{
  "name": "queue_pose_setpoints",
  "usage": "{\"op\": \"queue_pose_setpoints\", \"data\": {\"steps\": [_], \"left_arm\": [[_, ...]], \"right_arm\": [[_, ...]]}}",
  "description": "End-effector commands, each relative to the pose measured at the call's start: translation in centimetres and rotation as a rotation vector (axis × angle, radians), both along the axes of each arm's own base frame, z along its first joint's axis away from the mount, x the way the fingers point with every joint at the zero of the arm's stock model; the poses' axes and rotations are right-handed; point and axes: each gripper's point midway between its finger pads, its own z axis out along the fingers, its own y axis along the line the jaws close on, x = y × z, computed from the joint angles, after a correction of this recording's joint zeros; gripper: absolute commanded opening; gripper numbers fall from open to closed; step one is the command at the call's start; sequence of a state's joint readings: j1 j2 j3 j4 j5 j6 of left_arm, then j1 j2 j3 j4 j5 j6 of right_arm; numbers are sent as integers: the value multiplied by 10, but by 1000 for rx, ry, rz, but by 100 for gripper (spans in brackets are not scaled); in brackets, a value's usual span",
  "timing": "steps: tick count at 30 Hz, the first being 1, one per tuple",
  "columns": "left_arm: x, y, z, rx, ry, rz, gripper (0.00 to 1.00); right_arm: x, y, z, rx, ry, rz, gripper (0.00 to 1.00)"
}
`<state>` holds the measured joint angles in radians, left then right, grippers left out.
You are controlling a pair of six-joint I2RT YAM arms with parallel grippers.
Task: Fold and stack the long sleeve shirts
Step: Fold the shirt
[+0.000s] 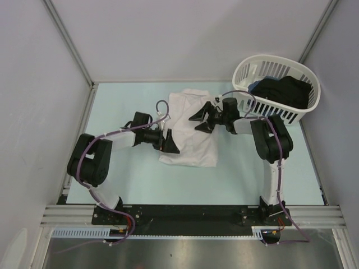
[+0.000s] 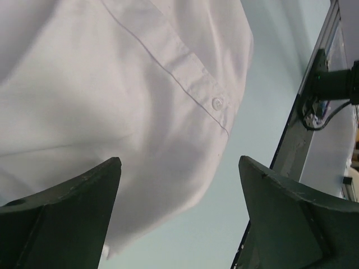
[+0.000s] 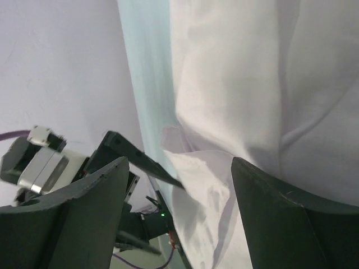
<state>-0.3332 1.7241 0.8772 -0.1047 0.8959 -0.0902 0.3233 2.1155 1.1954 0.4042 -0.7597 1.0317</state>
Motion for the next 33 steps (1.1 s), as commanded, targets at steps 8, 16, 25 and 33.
{"op": "queue_pose_setpoints", "data": {"steps": [8, 16, 25, 33], "left_arm": [[93, 36, 54, 78, -258, 74, 72], [108, 48, 11, 230, -203, 35, 69], [96, 44, -2, 258, -188, -48, 47], [125, 35, 23, 224, -273, -29, 3]], "right_arm": [[-38, -12, 64, -16, -206, 187, 70], [-50, -19, 85, -95, -359, 273, 64], [-94, -39, 70, -263, -412, 421, 62], [-120, -46, 52, -357, -468, 506, 61]]}}
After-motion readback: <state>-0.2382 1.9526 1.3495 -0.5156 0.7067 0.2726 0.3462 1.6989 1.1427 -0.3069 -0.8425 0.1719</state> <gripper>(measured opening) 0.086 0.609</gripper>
